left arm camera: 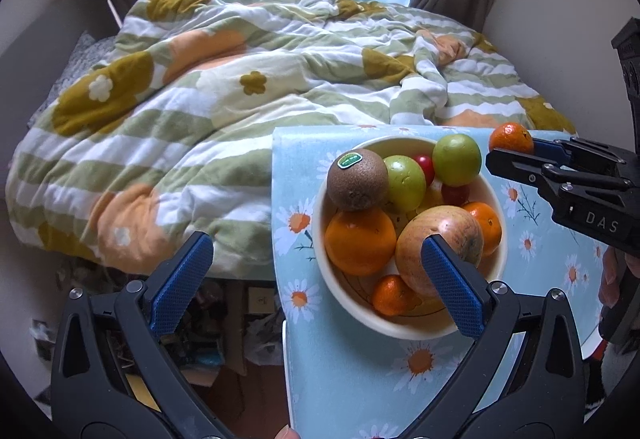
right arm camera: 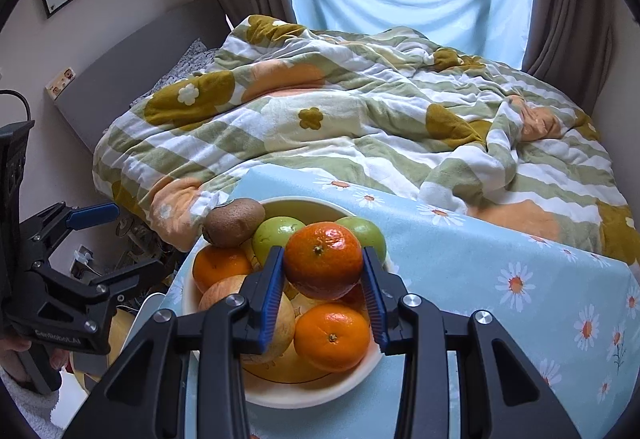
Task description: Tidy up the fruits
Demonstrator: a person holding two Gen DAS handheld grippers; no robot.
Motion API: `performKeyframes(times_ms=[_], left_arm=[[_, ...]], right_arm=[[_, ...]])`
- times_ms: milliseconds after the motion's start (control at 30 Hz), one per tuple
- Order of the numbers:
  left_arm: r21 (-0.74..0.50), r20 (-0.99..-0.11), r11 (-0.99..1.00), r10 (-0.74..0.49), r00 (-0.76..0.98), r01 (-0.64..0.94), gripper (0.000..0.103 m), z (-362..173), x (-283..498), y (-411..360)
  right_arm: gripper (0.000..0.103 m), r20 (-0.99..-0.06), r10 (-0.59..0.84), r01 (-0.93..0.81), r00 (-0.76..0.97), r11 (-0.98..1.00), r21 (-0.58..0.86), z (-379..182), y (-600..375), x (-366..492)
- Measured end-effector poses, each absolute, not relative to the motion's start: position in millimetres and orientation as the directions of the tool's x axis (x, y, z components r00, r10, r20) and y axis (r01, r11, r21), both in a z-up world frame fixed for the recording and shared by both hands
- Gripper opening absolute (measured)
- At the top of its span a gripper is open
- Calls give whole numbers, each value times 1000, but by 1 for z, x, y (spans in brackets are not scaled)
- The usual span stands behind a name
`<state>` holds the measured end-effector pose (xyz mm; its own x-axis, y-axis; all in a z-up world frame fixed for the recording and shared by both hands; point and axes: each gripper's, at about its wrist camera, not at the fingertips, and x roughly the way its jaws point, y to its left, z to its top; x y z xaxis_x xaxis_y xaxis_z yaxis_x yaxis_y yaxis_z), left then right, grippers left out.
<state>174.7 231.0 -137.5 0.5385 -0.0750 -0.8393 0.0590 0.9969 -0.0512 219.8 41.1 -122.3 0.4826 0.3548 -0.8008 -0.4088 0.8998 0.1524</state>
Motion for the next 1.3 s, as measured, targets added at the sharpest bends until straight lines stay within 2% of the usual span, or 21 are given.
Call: performKeyframes(times_ms=[367, 400, 433, 467, 500, 533, 867, 1167, 1233, 1300], left_arm=[[-49, -845, 998, -68, 531, 50, 103, -148, 158, 234], [-51, -845, 997, -70, 530, 50, 103, -149, 157, 234], [-55, -845, 997, -73, 530, 50, 103, -150, 156, 234], [-59, -844, 997, -76, 530, 49, 103, -150, 156, 234], [-60, -844, 997, -77, 531, 48, 103, -151, 155, 233], [-60, -845, 997, -76, 530, 46, 103, -152, 154, 233], [-48, -842, 999, -51, 537, 20, 103, -140, 143, 221], [-65, -806, 996, -18, 591, -58, 103, -86, 115, 195], [-62, -794, 997, -18, 607, -52, 103, -70, 106, 184], [-41, -782, 998, -8, 623, -39, 103, -55, 97, 171]], right_arm=[[35, -816, 349, -400, 461, 903, 160, -140, 54, 225], [39, -816, 346, -393, 463, 905, 161, -141, 54, 225], [52, -813, 354, -391, 463, 904, 171, -141, 53, 224], [60, -806, 367, -392, 464, 901, 184, -140, 52, 224], [79, -800, 377, -393, 467, 899, 194, -139, 52, 223], [91, -794, 383, -393, 472, 898, 200, -137, 51, 222], [93, -773, 387, -399, 502, 897, 190, -122, 37, 211], [94, -748, 393, -393, 534, 899, 192, -77, -1, 181], [103, -741, 382, -383, 552, 906, 182, -62, -16, 169], [103, -729, 374, -372, 573, 912, 176, -46, -33, 155]])
